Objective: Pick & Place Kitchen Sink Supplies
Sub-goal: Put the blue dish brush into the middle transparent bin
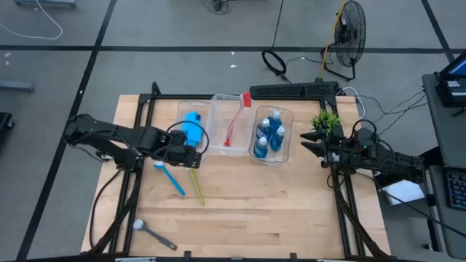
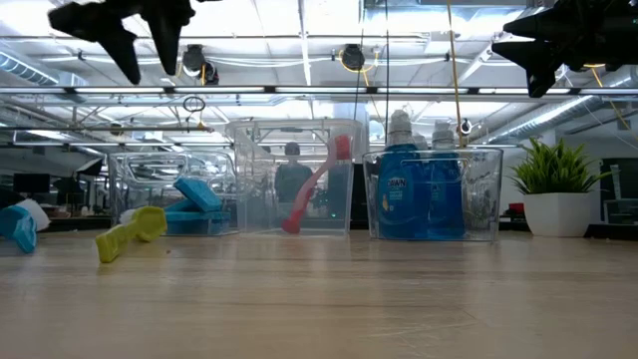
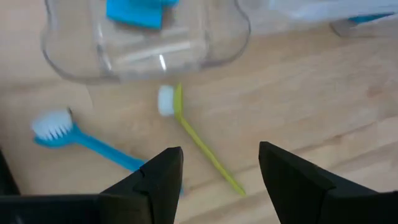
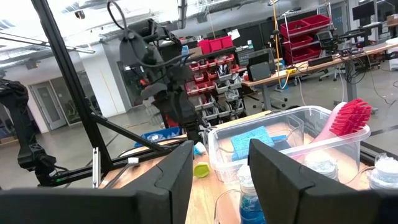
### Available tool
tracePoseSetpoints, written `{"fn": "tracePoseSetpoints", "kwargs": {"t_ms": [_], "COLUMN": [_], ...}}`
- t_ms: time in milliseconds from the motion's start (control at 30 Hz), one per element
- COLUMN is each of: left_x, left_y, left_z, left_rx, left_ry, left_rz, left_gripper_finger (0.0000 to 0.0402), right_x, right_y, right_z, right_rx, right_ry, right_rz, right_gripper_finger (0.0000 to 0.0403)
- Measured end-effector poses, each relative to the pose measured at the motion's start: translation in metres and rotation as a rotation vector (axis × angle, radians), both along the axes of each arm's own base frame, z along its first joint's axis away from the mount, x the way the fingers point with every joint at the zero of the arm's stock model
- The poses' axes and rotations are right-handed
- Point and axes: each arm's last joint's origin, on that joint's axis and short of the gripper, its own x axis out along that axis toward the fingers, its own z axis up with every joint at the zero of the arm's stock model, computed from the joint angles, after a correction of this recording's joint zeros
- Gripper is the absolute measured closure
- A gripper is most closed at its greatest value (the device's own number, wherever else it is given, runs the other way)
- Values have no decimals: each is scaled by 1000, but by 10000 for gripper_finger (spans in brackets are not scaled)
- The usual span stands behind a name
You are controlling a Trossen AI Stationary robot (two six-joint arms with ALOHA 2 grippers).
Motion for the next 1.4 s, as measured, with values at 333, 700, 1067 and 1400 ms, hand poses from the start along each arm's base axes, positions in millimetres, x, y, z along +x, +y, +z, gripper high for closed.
{"fn": "tracePoseSetpoints", "kwargs": {"t_ms": [333,700,1067,1400], "left_x": [-10,-24,-39,-63], "left_y": [-31,-61,-66,-44], "left_z": [-5,-17,-86,-136], "left_rx": [-63,-8,3,-73], "left_ry": [34,128,143,121], "left_rz": [153,333,530,657], "left_gripper_finger": [188,188,188,188], "right_x": [0,0,0,0], "right_y": [0,0,0,0], "right_z": [0,0,0,0], "right_rx": [0,0,0,0], "right_ry": [0,0,0,1], "right_rz": [0,0,0,0], "right_gripper_finger": [261,261,261,261]}}
